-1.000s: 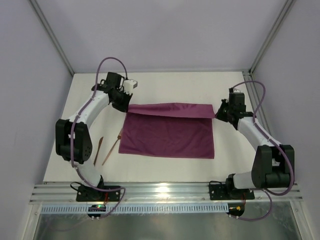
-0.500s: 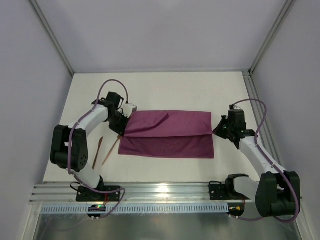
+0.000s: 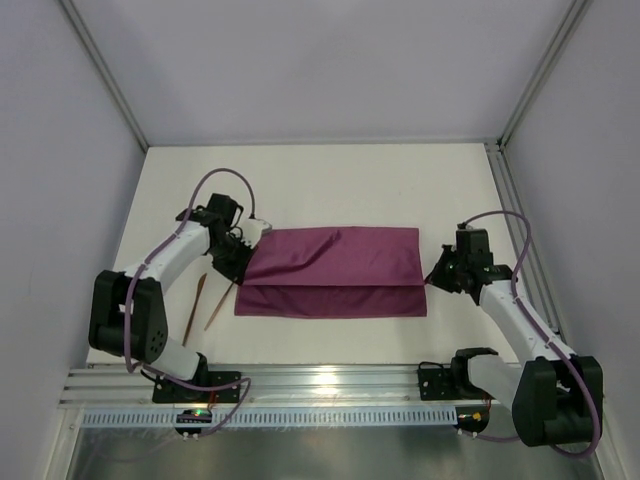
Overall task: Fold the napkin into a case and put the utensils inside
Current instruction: Fold and flatten the napkin at the center of the board.
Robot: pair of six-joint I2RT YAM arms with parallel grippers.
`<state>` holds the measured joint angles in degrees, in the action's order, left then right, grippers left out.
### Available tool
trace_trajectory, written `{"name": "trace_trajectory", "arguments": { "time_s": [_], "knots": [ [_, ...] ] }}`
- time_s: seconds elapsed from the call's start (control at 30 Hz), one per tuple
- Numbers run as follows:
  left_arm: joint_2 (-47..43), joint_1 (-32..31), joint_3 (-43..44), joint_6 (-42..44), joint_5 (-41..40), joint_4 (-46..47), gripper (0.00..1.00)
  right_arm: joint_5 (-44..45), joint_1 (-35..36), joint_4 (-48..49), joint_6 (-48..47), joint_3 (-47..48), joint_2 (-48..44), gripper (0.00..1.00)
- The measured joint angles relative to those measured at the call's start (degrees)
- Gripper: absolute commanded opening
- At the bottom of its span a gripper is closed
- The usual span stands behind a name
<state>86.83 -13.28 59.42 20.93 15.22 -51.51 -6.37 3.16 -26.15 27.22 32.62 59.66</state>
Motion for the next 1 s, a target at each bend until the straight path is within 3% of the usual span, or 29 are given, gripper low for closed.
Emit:
{"name": "trace_trajectory", "arguments": {
  "time_s": [0.27, 0.53, 1.0],
  "knots": [
    [-4.7, -1.0, -1.3, 0.6, -0.9, -1.5, 0.0, -0.2, 0.2, -4.3, 0.4, -0.5, -3.4, 0.03],
    [-1.4, -3.8, -6.3, 0.6, -2.4, -1.2, 0.0, -0.2, 0.9, -4.4, 1.5, -3.7, -0.7, 0.03],
    [-1.8, -3.8, -6.4, 0.9, -2.6, -2.4, 0.0, 1.4, 3.7, -6.8, 3.4, -3.7, -3.0, 0.03]
  ]
}}
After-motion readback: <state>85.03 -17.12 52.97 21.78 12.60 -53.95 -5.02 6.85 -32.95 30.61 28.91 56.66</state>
